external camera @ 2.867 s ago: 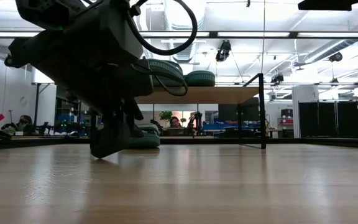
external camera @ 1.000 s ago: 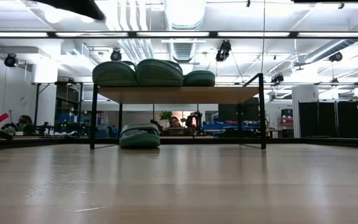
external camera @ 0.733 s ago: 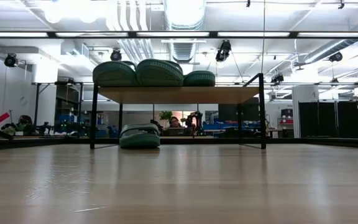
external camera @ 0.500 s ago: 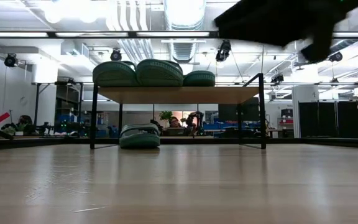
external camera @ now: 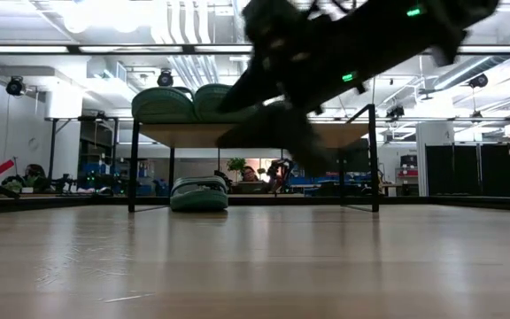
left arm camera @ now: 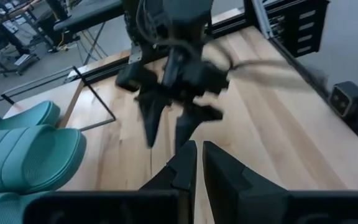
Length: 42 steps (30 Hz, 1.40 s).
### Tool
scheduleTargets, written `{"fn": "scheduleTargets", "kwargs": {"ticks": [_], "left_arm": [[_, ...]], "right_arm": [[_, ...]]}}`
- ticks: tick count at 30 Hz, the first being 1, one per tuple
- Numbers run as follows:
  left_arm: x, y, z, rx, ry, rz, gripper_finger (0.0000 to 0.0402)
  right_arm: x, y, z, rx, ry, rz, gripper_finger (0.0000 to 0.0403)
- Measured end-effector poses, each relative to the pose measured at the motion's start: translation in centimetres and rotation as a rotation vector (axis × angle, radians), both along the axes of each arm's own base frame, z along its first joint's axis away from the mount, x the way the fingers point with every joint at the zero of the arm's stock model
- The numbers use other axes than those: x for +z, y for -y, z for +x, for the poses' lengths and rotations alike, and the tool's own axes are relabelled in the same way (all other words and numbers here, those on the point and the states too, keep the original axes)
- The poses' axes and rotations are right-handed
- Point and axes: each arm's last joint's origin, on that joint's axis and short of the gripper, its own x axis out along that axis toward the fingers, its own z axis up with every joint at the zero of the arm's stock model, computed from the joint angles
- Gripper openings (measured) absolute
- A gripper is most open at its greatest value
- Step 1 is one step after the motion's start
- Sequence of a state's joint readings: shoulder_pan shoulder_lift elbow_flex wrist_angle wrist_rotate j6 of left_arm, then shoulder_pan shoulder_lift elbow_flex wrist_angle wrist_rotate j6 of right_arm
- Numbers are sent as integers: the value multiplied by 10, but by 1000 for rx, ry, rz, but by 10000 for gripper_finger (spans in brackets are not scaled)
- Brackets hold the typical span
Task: Pick and place slides into the shelf
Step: Put the blue slipper on the shelf
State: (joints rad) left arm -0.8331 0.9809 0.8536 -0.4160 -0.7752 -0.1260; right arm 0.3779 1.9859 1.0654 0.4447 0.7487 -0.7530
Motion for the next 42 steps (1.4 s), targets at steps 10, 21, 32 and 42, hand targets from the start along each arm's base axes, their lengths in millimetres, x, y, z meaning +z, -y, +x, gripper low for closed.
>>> {"fn": "scheduleTargets", "kwargs": {"ticks": [10,21,32,42], "left_arm": [[-3,4,-6,-16,-17,-30,13],[-7,6,-10,-36,-28,-19,13],[-14,5,-10,-21,-39,-20,13],[-14,5,-11,-22,-37,-23,13]], "right_arm": [[-18,27,53,-226,-20,-3,220],[-41,54,63,-324,-52,-18,219],[-41,81,73,-311,-55,39,219],[-41,85,74,-308,-65,41,219]]}}
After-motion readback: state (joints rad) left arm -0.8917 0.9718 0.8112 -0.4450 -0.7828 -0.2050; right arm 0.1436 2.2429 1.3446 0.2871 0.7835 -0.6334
